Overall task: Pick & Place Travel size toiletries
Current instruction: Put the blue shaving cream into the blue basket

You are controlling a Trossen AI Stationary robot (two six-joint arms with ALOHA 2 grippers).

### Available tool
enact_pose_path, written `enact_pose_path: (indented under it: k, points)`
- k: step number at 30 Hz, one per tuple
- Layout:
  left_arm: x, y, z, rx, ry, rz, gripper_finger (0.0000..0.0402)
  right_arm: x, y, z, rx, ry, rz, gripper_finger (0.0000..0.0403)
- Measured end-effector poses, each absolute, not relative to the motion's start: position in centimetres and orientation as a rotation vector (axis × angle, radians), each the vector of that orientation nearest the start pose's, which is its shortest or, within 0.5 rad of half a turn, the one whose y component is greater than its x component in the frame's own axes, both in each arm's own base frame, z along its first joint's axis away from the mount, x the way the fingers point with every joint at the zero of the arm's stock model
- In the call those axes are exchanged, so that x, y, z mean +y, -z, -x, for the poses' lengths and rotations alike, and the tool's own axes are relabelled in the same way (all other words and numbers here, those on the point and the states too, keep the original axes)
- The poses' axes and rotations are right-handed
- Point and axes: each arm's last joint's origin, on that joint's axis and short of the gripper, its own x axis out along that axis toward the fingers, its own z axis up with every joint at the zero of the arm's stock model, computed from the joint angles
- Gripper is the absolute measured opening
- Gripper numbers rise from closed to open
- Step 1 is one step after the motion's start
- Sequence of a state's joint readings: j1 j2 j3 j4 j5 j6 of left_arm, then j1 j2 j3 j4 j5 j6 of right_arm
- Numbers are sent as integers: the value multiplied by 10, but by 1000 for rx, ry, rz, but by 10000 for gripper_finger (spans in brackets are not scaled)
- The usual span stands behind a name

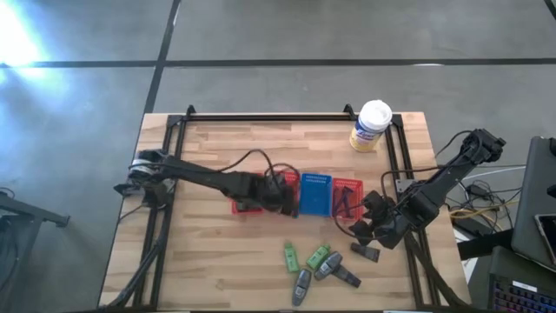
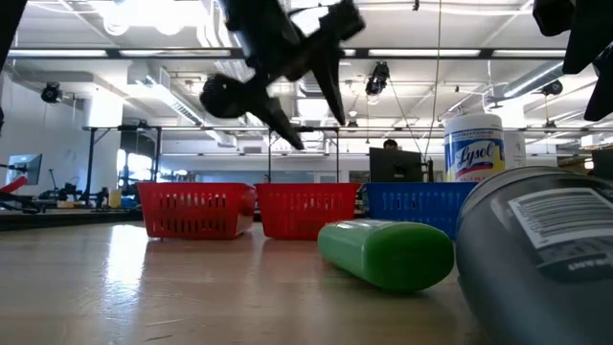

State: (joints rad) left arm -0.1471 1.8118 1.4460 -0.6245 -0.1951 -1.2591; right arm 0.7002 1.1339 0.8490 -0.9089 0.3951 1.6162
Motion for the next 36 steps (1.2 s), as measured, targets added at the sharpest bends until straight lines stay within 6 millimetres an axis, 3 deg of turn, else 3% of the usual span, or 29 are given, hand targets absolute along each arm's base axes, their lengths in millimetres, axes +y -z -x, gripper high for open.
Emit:
enact_pose_path:
  k: [5, 10, 17, 23, 29, 36]
  points:
    - [-95, -252, -374, 831, -625, 1025, 259, 117, -244, -156, 917, 562, -842, 364]
    - [-137, -244, -363, 788, -646, 1103, 259, 117, -244, -156, 920, 558, -840, 364]
    - [-177, -226, -351, 849, -633, 1100, 259, 127, -241, -157, 1071, 444, -867, 364]
    - [-192, -222, -344, 873, -612, 1080, 259, 157, -223, -156, 1217, 351, -810, 364]
    - [-197, -222, -341, 873, -597, 1059, 259, 190, -195, -148, 1286, 250, -517, 364]
    - [-201, -222, -339, 881, -576, 1035, 259, 206, -163, -153, 1362, 228, -274, 363]
